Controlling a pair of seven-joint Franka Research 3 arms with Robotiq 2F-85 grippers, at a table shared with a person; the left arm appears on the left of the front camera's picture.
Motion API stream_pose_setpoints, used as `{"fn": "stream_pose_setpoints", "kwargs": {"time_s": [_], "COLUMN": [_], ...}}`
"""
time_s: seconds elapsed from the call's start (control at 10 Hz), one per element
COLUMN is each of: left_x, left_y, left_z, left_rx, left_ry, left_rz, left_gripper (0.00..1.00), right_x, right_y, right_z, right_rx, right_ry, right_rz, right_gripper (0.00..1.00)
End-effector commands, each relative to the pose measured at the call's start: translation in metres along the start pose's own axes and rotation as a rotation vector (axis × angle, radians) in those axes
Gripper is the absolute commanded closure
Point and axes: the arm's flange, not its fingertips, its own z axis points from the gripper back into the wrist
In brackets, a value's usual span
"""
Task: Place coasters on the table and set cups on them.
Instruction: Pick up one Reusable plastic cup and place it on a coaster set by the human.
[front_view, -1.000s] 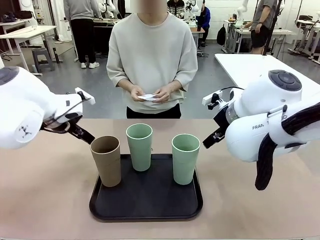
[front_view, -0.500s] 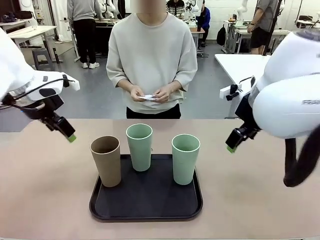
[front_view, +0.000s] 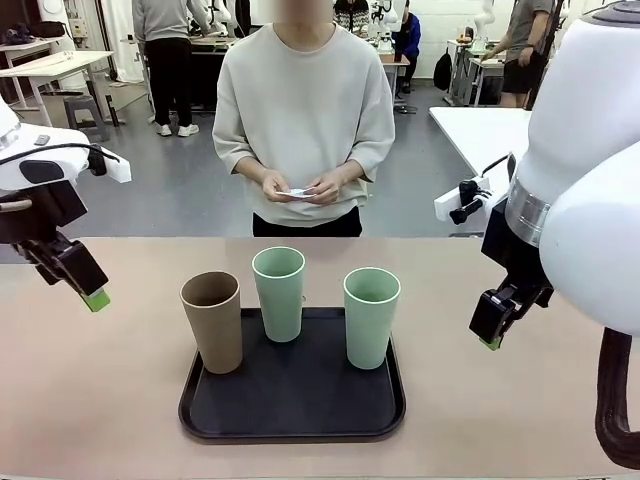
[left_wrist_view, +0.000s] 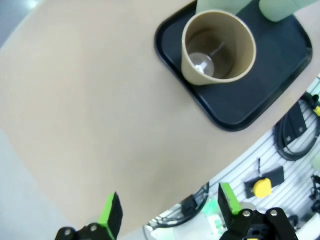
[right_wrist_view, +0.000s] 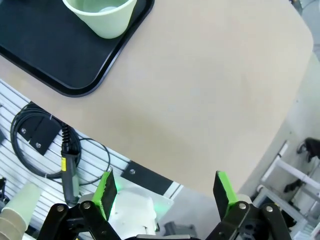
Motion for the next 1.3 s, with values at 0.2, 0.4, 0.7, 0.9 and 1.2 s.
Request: {"fn": "stream_pose_setpoints", "kwargs": {"time_s": [0.2,0.4,0.7,0.9,1.2], "left_x": [0.004,0.009,-0.004,-0.024,-0.073], "left_y": [0.005,0.028,0.112,0.160,0.218], "left_z": [-0.011,0.005,0.027,0.015,0.015], "left_rx": [-0.046,-0.228,-0.725,-0.949,-1.100], "left_ry": [0.014,-0.049,-0.282,-0.331,-0.415], "left_rz": [-0.023,0.133,0.483,0.629,0.731], "left_gripper": [0.00,0.00,0.00,0.00,0.00], "right_x": [0.002,0.002,-0.053,-0.096,-0.151], "right_y": [-0.010,-0.040,-0.139,-0.181,-0.211], "right_z": [-0.003,0.010,0.012,0.007,0.002], "right_rx": [0.048,0.389,0.983,1.105,1.238], "right_ry": [-0.008,-0.120,-0.363,-0.406,-0.408], "right_rz": [-0.013,-0.253,-0.819,-0.966,-0.992], "right_gripper": [0.00,0.00,0.00,0.00,0.00]}}
